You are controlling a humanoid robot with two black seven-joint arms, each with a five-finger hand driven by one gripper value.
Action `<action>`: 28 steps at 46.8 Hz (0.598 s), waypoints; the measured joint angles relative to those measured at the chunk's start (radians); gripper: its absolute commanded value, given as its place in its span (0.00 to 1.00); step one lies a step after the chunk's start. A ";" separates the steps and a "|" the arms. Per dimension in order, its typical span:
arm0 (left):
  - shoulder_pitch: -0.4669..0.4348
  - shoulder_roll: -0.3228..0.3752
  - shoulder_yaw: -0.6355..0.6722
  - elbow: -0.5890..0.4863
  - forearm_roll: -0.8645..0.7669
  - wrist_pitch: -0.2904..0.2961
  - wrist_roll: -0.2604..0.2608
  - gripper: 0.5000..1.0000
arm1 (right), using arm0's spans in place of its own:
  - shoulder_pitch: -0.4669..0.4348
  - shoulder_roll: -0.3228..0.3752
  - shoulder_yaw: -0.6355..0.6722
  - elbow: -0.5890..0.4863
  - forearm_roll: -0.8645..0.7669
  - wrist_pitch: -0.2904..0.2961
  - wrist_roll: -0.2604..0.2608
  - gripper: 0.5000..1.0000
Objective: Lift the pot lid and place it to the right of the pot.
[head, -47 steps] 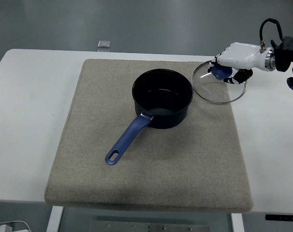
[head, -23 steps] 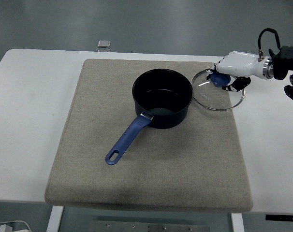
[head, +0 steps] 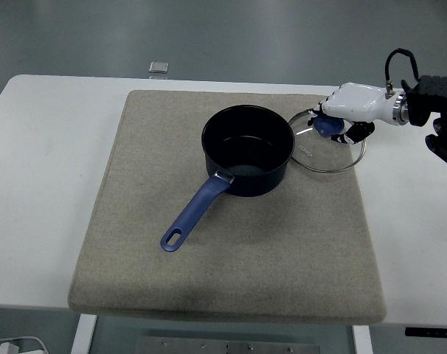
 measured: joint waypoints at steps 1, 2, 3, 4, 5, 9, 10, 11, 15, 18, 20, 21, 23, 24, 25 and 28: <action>0.000 0.000 0.000 0.000 0.000 0.000 0.000 1.00 | 0.000 0.000 0.000 0.000 0.000 0.000 0.000 0.00; 0.000 0.000 0.000 0.000 0.000 0.000 0.000 1.00 | 0.000 0.000 0.000 0.000 0.000 -0.001 0.000 0.00; 0.000 0.000 0.000 0.000 0.000 0.000 0.000 1.00 | 0.000 0.000 0.001 0.000 0.001 -0.001 0.000 0.00; 0.000 0.000 0.000 0.000 0.000 0.000 0.000 1.00 | -0.001 0.000 0.001 0.000 0.001 -0.001 0.000 0.00; 0.000 0.000 0.000 0.000 0.000 0.000 0.000 1.00 | -0.001 0.000 0.001 0.000 0.002 -0.001 0.000 0.00; 0.000 0.000 0.000 0.000 0.000 0.000 0.000 1.00 | -0.002 0.000 0.001 0.000 0.015 -0.001 0.000 0.00; 0.000 0.000 0.000 0.000 0.000 0.000 0.000 1.00 | -0.003 0.000 0.001 0.000 0.019 -0.001 0.000 0.00; 0.000 0.000 0.000 0.000 0.000 0.000 0.000 1.00 | -0.003 0.000 0.001 0.000 0.022 -0.001 0.000 0.00; 0.000 0.000 0.000 0.000 0.000 0.000 0.000 1.00 | -0.005 0.000 -0.001 0.000 0.027 -0.001 0.000 0.00; 0.000 0.000 0.000 0.000 0.000 0.000 0.000 1.00 | -0.007 0.000 -0.002 0.000 0.027 0.000 0.000 0.00; -0.001 0.000 0.000 0.000 0.000 0.000 0.000 1.00 | -0.008 0.000 -0.002 0.000 0.028 0.000 0.000 0.00; -0.001 0.000 0.000 0.000 0.000 0.000 0.000 1.00 | -0.008 0.000 -0.002 0.000 0.028 0.000 0.000 0.00; -0.001 0.000 0.000 0.000 0.000 0.000 0.000 1.00 | -0.009 0.000 -0.002 0.000 0.028 0.000 0.000 0.00; -0.001 0.000 0.000 0.000 0.000 0.000 0.000 1.00 | -0.009 0.000 -0.002 0.000 0.028 0.000 0.000 0.00; 0.000 0.000 0.000 0.000 0.000 0.000 0.000 1.00 | -0.009 0.000 -0.002 0.000 0.028 0.000 0.000 0.00; 0.000 0.000 0.000 0.000 0.000 0.000 0.000 1.00 | -0.009 0.000 -0.001 0.000 0.028 0.000 0.000 0.00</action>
